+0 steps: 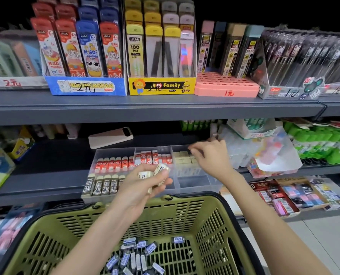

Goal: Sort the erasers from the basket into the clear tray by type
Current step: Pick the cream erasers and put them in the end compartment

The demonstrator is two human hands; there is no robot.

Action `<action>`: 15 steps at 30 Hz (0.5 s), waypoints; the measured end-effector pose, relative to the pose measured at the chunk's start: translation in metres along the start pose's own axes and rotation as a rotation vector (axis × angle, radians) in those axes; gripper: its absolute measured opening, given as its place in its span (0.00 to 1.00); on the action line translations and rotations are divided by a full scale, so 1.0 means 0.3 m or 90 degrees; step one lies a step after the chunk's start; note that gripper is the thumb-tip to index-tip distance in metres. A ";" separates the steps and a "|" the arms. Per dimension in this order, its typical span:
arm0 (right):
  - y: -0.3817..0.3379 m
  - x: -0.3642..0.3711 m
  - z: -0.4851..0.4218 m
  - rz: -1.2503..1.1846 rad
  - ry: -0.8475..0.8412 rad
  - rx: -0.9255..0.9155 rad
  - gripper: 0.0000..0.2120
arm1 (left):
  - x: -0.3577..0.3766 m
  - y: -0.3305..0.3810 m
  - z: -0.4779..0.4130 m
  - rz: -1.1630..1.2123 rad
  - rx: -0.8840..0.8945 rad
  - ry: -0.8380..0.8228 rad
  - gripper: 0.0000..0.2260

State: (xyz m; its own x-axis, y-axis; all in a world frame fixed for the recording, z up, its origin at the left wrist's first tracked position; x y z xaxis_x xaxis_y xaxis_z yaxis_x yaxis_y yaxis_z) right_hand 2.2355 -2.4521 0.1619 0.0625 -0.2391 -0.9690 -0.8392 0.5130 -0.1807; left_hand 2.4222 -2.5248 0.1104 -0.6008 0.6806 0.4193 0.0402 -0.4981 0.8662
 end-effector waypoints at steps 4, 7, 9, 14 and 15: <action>-0.180 -0.046 0.133 -0.475 -0.140 -0.088 0.12 | 0.013 0.031 0.001 -0.105 0.058 -0.019 0.15; -0.222 -0.057 0.176 -0.506 -0.157 -0.102 0.04 | 0.035 0.057 0.006 -0.198 0.097 -0.046 0.15; -0.197 -0.064 0.170 -0.540 -0.140 -0.094 0.03 | 0.045 0.062 0.006 -0.194 0.109 -0.068 0.16; 0.044 -0.106 0.068 -0.471 0.049 0.061 0.03 | 0.017 0.075 0.016 -0.214 0.097 -0.021 0.17; 0.089 -0.103 0.043 -0.354 0.062 0.108 0.06 | 0.004 0.073 0.018 -0.231 0.086 -0.002 0.18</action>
State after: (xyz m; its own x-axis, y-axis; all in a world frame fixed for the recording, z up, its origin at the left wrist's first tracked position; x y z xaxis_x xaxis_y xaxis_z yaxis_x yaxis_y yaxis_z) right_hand 2.2183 -2.4204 0.1849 0.4117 -0.5810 -0.7021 -0.5962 0.4110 -0.6897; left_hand 2.4265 -2.5319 0.1313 -0.5931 0.8012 0.0794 -0.0697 -0.1493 0.9863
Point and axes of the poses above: each hand's wrist, its own z-axis away from the middle knuckle, its own x-axis out of the palm, y = z × x, the point moved 9 cm from there along -z, towards the middle knuckle, and after that the axes turned 8 degrees about -y, right-handed, at the moved point
